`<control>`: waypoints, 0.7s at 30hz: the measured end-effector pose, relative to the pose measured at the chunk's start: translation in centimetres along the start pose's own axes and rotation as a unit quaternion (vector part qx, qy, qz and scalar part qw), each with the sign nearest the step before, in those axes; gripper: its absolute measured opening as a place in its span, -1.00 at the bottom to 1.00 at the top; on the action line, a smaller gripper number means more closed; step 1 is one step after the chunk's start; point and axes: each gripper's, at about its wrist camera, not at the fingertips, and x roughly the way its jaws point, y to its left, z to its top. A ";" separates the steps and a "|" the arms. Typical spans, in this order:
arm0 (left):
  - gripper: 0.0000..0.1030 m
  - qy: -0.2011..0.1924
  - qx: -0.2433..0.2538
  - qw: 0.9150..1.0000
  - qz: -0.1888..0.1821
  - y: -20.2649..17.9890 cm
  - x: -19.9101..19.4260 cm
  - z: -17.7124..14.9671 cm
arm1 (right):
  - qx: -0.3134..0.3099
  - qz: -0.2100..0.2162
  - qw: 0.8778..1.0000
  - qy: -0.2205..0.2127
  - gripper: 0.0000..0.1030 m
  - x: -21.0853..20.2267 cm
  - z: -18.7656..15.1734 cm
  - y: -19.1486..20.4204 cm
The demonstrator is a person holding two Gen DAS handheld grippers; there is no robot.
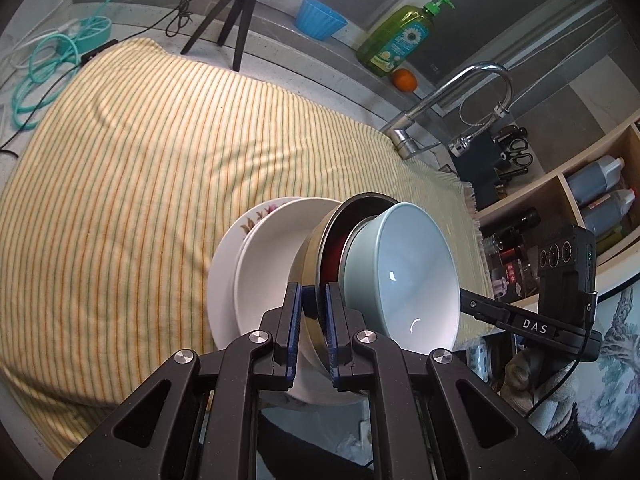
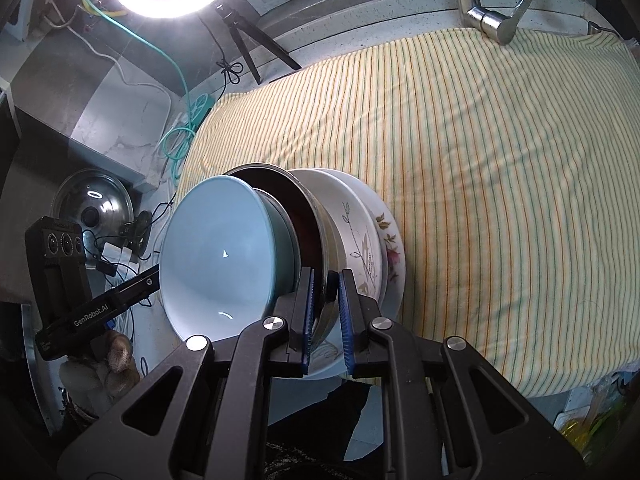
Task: Organize plates and bowls
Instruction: 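Lift the nested bowl stack with both grippers and carry it over the plate stack, then lower the bowl stack onto the plate stack and open both grippers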
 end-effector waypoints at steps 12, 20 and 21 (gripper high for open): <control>-0.84 0.005 -0.003 1.000 0.009 0.1 0.3 0.3 | -0.006 -0.001 1.000 0.000 -0.74 0.5 0.5 0.2; -0.68 -0.001 0.003 1.000 0.012 0.0 -0.3 0.4 | -0.012 -0.004 1.000 -0.003 -0.74 0.4 0.7 0.2; -0.67 -0.001 0.007 1.000 0.015 -0.1 -0.4 0.4 | -0.013 -0.006 1.000 -0.005 -0.73 0.3 0.7 0.2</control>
